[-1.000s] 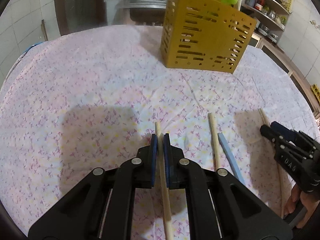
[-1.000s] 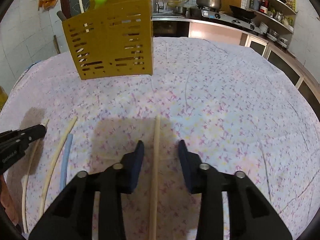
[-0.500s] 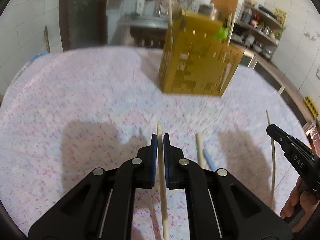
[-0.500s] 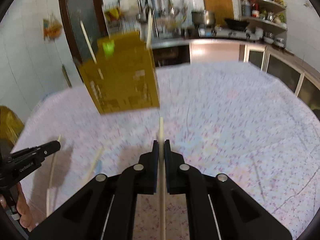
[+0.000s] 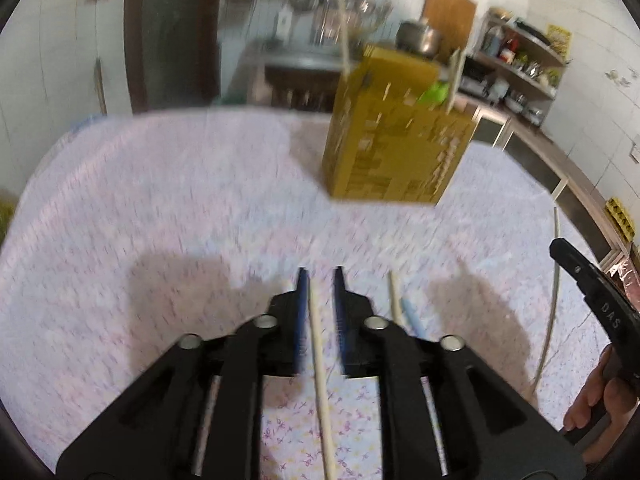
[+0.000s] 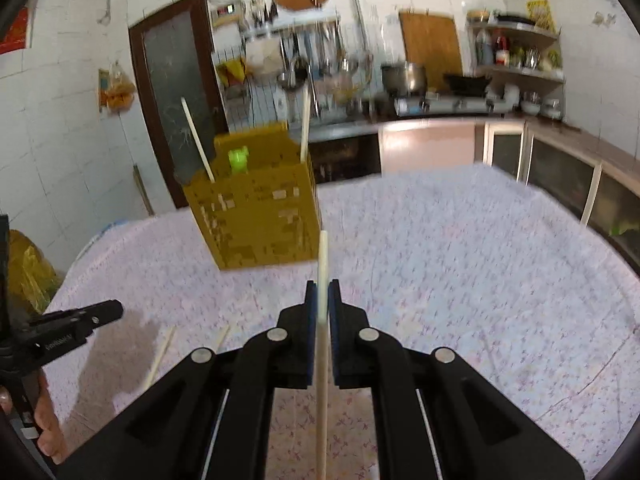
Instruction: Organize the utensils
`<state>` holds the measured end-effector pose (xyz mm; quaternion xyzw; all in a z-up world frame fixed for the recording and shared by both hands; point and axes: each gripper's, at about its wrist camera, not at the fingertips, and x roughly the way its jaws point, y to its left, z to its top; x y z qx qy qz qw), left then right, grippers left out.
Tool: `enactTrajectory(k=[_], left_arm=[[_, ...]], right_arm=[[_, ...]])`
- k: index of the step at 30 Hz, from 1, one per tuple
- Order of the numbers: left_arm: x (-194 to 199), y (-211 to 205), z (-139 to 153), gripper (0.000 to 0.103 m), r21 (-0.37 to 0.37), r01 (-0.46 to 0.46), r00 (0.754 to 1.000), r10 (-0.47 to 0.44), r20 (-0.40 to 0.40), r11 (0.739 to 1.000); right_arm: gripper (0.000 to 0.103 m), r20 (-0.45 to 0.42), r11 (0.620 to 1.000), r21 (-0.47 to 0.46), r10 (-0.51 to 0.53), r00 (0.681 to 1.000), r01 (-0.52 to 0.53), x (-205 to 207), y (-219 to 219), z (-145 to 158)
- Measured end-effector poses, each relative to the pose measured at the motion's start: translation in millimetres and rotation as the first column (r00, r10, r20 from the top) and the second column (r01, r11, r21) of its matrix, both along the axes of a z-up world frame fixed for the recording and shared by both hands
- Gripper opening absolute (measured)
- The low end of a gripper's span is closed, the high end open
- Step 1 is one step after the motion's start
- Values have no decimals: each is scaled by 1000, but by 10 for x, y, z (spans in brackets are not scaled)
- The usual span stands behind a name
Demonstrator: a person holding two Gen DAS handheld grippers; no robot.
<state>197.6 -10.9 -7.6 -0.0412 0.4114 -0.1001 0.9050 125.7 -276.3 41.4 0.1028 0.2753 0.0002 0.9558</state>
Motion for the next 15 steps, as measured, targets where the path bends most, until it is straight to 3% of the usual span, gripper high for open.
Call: enactTrajectory(k=[4, 8, 13, 15], left_arm=[[107, -56, -266, 39, 51, 9, 998, -6, -62, 999], [173, -181, -486, 40, 107, 40, 994, -29, -104, 993], [213, -315, -576, 40, 198, 66, 995, -50, -85, 978], [263, -318, -574, 36, 187, 62, 994, -45, -98, 980]], right_arm=[[6, -46, 1000, -21, -12, 999, 11, 107, 18, -164], [6, -78, 1000, -25, -13, 997, 11, 192, 26, -289], [6, -88, 999, -47, -10, 996, 5, 205, 76, -332], [6, -89, 999, -47, -8, 996, 3, 209, 92, -336]])
